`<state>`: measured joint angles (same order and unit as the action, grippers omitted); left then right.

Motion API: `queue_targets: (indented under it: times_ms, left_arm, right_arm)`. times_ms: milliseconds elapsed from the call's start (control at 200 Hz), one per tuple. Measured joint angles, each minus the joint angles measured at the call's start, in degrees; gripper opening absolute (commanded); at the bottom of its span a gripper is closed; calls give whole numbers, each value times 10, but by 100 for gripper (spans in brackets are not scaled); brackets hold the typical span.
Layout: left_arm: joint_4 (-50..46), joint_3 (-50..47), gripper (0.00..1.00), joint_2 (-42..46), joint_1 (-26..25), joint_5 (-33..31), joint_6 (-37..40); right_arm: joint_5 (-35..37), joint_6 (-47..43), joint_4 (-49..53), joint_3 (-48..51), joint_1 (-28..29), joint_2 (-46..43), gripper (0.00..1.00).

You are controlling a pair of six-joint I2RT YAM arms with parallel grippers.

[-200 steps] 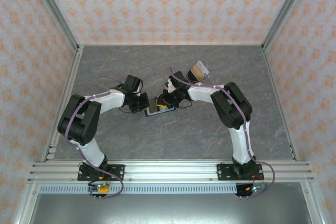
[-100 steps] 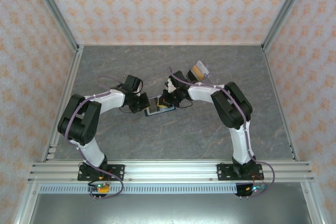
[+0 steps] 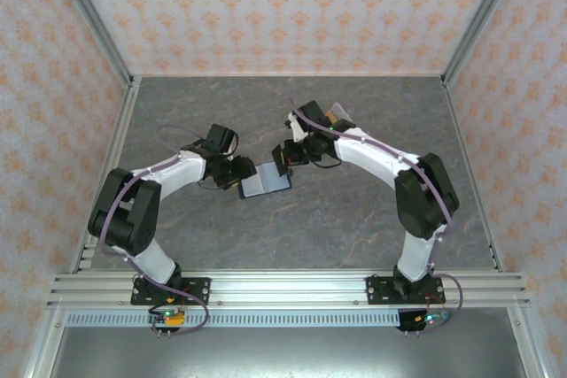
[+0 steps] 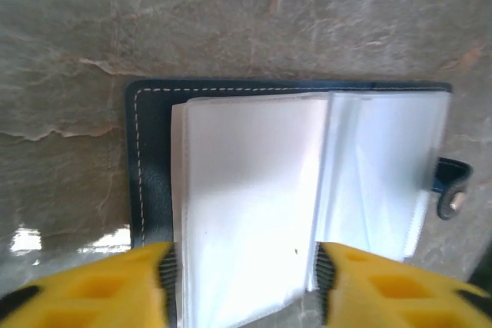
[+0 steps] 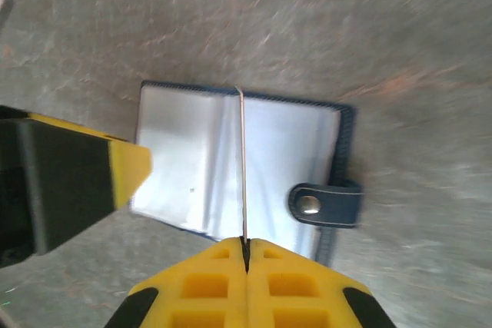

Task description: Take the credit cards out of the card holder

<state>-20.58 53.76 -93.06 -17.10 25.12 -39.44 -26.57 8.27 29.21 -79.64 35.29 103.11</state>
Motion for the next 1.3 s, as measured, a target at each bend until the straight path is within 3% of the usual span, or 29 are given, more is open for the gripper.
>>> queue_targets:
  times_ms: [285,631,1301]
  left_arm:
    - [-51,5,100,95,33,-61,8]
    - [-88,-17,100,146,57,-121,16]
    - [-95,-25,100,147,59,-114,16]
  right_arm:
    - [130,-100,46,-33,-54,-68,0]
    - [189,-199,108,-133,-104,11,0]
    - [214,-262,188,-273,-123,175,0]
